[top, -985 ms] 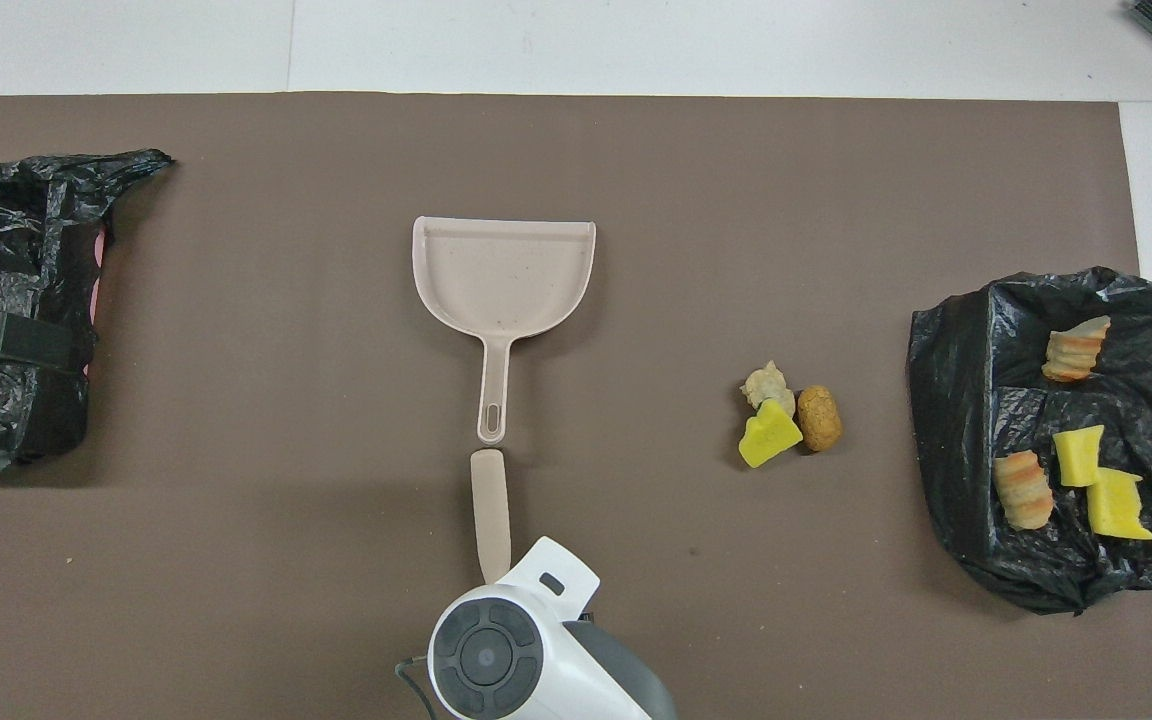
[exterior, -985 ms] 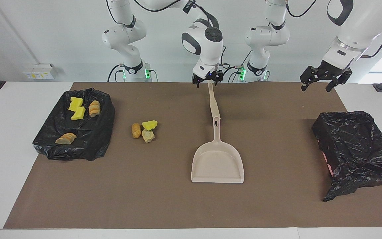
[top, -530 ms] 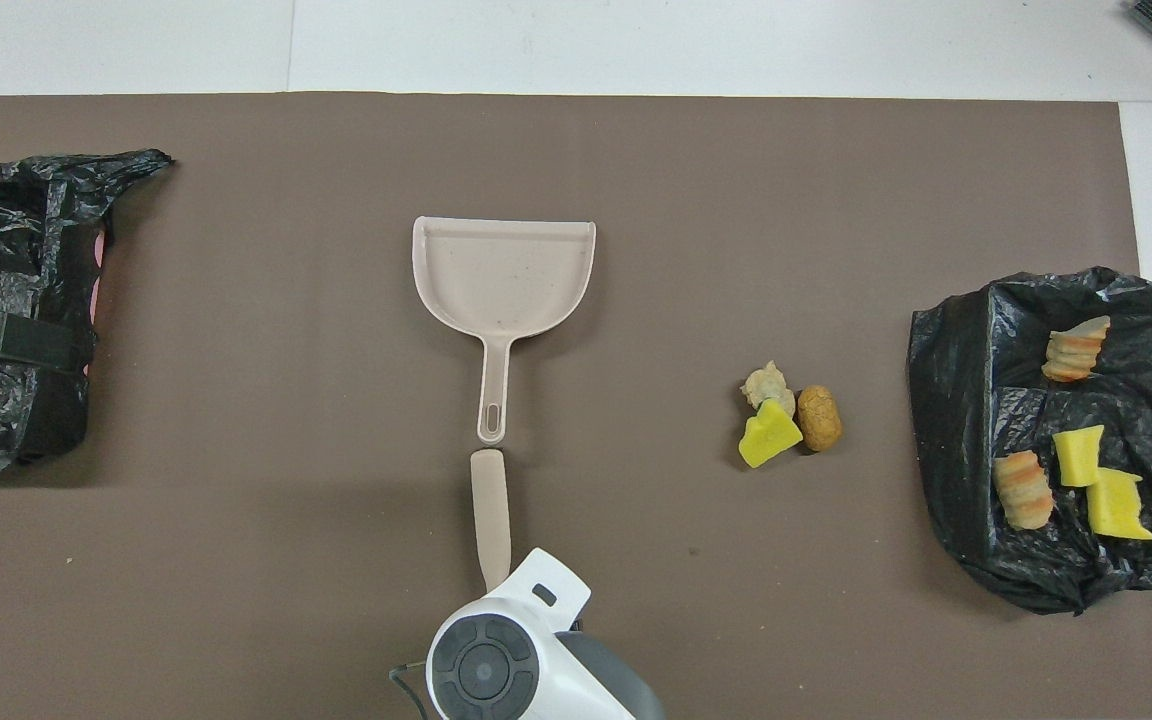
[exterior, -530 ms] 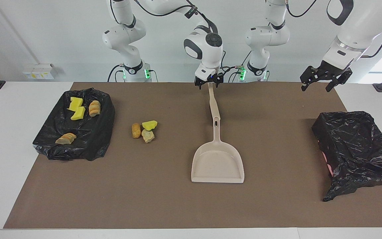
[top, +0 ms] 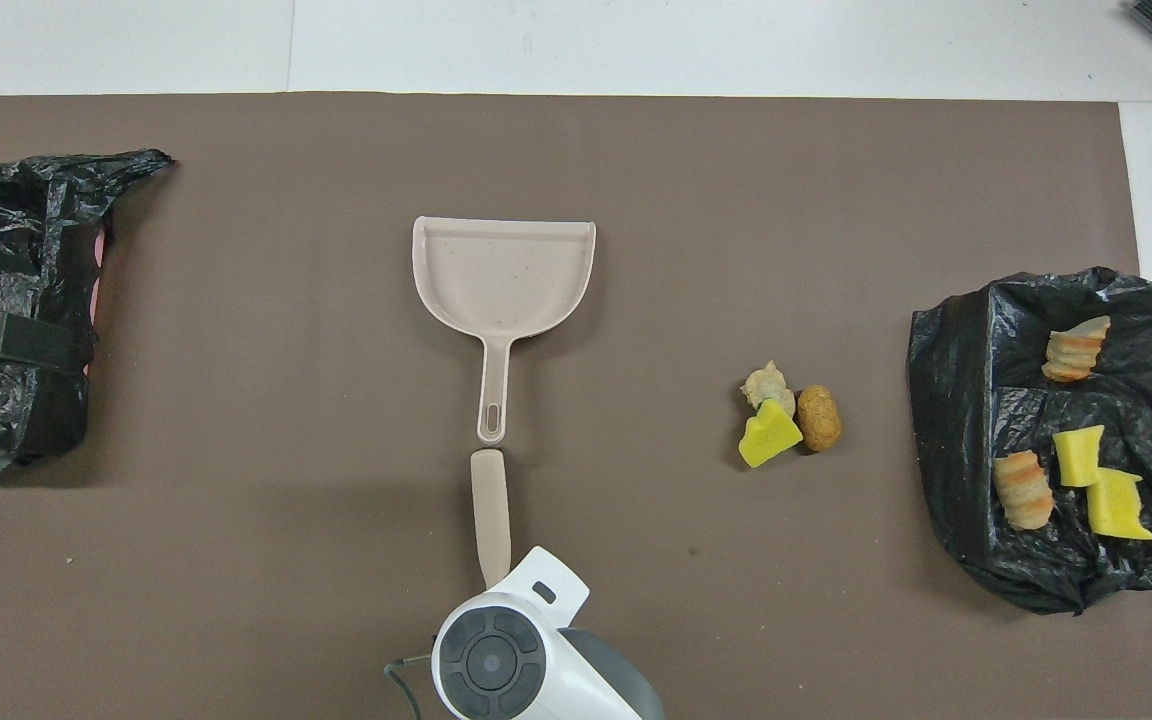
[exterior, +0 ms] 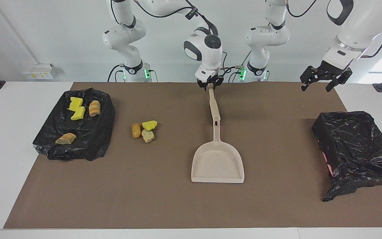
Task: Sweep and dump trash in bin
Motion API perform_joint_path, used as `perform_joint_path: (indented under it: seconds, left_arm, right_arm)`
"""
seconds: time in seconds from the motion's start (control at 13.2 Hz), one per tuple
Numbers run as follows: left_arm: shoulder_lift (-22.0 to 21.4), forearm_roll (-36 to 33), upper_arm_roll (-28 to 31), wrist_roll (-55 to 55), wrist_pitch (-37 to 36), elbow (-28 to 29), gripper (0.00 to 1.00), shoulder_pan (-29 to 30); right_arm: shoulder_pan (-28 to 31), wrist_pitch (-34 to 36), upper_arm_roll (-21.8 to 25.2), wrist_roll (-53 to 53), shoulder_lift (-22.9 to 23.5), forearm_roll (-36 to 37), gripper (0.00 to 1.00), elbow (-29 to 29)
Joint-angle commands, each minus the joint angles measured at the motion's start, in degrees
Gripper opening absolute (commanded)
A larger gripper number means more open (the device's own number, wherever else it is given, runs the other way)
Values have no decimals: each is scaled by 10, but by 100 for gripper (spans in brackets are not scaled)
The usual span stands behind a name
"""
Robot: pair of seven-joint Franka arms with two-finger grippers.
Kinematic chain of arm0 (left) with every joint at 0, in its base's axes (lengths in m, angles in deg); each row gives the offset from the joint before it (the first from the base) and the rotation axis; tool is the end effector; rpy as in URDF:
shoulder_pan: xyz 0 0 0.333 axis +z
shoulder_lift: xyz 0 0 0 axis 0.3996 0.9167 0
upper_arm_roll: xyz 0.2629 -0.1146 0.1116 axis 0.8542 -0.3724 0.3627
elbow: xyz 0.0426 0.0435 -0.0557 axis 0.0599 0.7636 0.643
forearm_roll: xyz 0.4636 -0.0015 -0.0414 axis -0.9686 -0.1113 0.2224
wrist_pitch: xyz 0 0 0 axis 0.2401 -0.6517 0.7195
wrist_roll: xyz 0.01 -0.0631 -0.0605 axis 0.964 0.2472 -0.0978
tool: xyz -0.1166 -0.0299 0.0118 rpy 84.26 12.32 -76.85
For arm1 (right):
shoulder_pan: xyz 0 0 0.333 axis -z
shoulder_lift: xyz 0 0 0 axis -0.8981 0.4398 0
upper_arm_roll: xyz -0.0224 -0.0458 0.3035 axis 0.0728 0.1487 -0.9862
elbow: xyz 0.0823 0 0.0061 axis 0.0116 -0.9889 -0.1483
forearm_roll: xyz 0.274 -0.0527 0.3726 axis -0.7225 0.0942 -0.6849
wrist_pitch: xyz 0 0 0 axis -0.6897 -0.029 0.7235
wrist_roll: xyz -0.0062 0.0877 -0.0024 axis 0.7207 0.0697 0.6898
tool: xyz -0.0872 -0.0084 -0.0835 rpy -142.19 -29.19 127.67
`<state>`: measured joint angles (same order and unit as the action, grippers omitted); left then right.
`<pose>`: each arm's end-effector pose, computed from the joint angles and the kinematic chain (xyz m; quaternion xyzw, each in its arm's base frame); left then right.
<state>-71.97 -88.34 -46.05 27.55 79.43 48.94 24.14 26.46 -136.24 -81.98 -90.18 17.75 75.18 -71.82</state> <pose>0.6101 -0.0212 0.5983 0.9988 -0.0488 -0.0073 0.0030 0.3345 0.5085 0.2701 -0.9949 -0.0342 0.0880 0.0342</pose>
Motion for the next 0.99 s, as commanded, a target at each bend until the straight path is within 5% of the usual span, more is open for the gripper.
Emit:
perform_joint_path:
  seconds: [0.0, 0.38, 0.91]
  left_arm:
    - [-9, -11, -3, -2, 2, 7, 100, 3]
    - [-9, -11, -2, -2, 3, 7, 100, 3]
    - [-9, -11, -2, -2, 2, 7, 100, 3]
  right_arm:
    - [-1, -14, 0, -9, 6, -11, 0, 0]
    - [7, 42, 4, -15, 4, -10, 0, 26]
    - [100, 197, 8, 57, -87, -9, 0, 26]
